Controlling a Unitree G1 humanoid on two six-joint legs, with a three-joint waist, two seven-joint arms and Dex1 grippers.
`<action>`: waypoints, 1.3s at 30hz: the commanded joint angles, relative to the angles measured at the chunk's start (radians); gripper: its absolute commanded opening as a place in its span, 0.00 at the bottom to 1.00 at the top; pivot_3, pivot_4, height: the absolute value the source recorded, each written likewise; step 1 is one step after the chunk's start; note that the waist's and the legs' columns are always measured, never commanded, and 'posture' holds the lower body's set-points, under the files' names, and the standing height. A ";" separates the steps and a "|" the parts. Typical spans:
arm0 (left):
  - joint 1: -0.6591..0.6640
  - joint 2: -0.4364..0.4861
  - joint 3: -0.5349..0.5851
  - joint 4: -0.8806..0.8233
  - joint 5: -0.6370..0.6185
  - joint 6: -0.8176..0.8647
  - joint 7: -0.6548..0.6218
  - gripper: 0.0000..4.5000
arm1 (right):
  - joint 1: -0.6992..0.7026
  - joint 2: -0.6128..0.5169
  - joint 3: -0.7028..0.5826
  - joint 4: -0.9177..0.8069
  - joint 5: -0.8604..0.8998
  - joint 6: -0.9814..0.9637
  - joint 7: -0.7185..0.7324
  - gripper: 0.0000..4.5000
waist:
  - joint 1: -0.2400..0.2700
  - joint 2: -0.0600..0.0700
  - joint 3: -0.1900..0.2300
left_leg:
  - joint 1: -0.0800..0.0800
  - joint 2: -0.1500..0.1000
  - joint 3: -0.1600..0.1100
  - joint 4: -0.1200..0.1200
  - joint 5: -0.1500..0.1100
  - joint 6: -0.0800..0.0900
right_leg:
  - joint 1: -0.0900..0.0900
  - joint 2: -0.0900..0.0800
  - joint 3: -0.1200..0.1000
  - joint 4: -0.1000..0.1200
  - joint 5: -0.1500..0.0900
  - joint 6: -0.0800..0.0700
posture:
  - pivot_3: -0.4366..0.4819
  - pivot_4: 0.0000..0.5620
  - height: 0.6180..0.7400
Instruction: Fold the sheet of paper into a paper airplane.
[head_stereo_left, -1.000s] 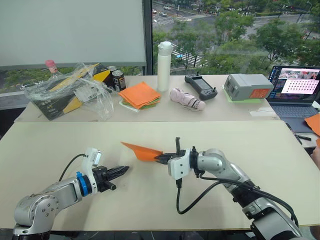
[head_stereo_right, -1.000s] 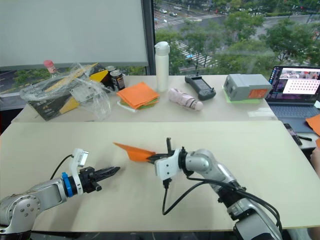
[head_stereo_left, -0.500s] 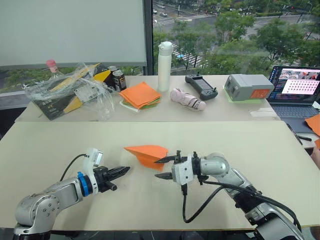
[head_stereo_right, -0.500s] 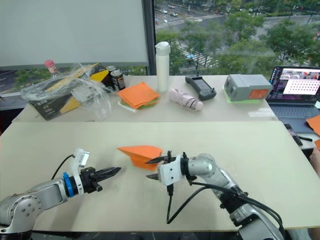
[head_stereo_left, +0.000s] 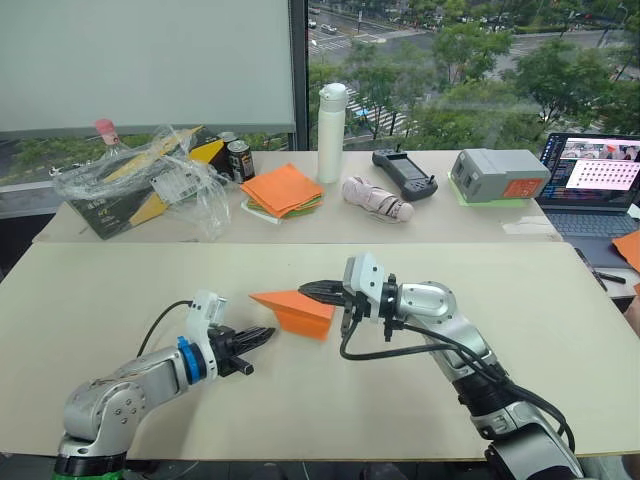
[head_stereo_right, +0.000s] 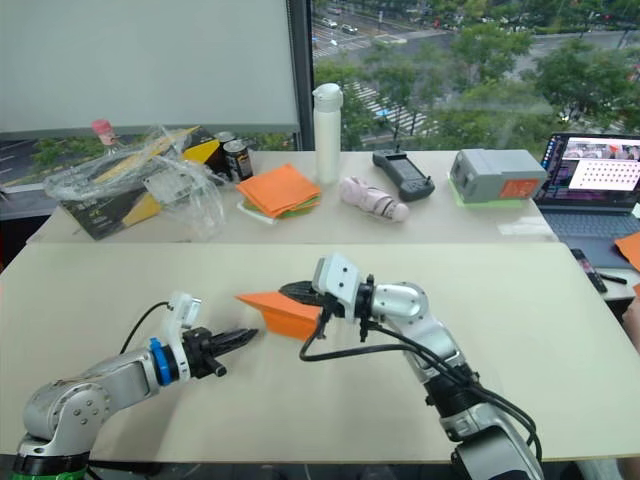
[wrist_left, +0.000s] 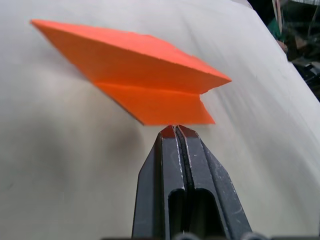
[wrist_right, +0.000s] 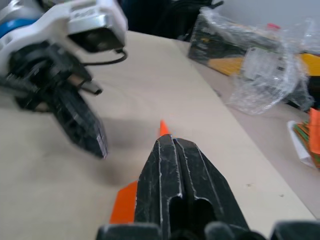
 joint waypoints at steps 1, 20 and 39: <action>-0.027 -0.013 -0.024 0.016 0.045 -0.042 0.009 0.00 | -0.027 0.021 -0.019 0.036 -0.045 0.047 -0.067 0.00 | -0.001 0.000 0.000 | 0.000 0.000 0.000 0.000 0.000 0.000 | 0.000 0.000 0.000 0.000 0.000 0.000 | 0.48 0.27 1.00; -0.008 -0.013 -0.012 0.009 0.065 -0.044 -0.004 0.00 | 0.011 0.069 0.058 0.105 -0.159 0.092 -0.058 0.00 | -0.005 0.000 0.000 | 0.000 0.000 0.000 0.001 0.000 0.000 | -0.001 0.000 0.000 0.003 0.000 0.000 | 0.48 0.27 1.00; -0.050 -0.046 0.065 0.012 -0.007 -0.004 0.054 0.00 | 0.060 0.058 0.111 0.103 -0.226 0.055 -0.023 0.00 | -0.004 0.000 0.000 | 0.001 0.000 0.000 0.001 0.000 0.000 | -0.001 0.000 0.000 0.004 0.000 0.000 | 0.48 0.27 1.00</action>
